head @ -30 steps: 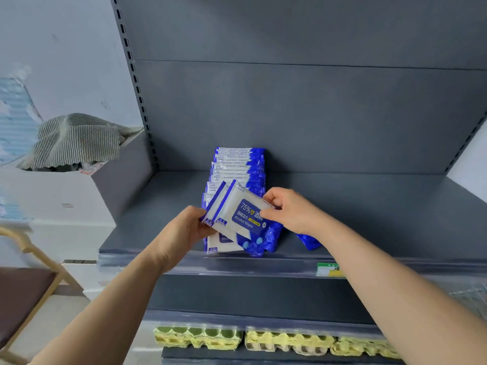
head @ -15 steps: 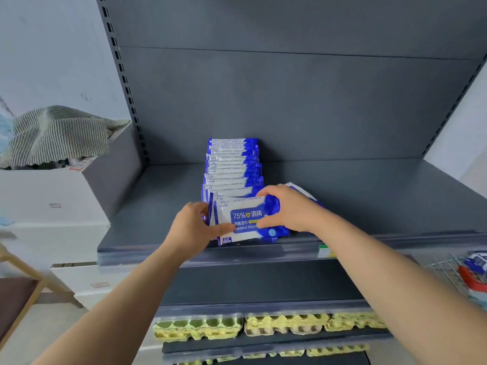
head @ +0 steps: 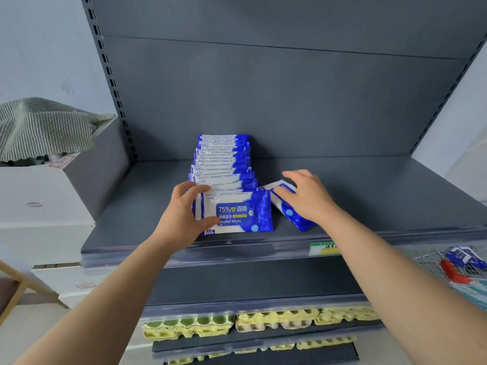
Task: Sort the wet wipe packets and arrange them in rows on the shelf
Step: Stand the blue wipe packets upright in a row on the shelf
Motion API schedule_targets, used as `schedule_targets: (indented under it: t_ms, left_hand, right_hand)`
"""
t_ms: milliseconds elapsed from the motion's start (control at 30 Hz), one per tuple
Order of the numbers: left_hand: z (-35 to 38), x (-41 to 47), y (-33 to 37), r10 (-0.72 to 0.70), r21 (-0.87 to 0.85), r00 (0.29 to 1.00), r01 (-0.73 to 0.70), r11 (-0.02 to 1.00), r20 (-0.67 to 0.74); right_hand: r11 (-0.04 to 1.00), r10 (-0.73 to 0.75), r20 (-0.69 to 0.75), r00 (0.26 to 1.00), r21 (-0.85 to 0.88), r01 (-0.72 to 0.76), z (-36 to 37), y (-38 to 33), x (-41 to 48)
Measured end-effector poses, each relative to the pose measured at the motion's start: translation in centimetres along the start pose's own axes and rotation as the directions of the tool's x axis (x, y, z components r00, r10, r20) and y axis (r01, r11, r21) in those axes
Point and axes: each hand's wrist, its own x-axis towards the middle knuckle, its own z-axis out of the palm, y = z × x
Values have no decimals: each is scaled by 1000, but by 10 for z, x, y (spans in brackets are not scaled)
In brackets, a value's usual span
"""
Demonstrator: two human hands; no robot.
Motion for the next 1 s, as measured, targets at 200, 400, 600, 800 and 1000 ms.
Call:
schedule_targets:
  t_ms: [200,400,600,800,1000]
  left_hand:
    - [1,4,-3,-30,-44,1000,30,999,-5]
    - [4,4,0,-57,-119,998,55,991,-16]
    - [3,3,0,-126,-267,992,114,957,-27]
    - [-2,-3,-1,-64,-402,998,58,914,-1]
    - [-8,-5,0,-131,-510,988,154,846,81]
  right_hand:
    - [927,312,259,914,130,-353,-1,19,7]
    - [687,311,116,943,658,-307,-31,35,1]
    - [693,-26,209,977,709,-134,-25,0,-8]
    - [806,-105,226,968,590,-51,1,-33,3]
    - [834,-153,256,954,552,-14,6,-43,3]
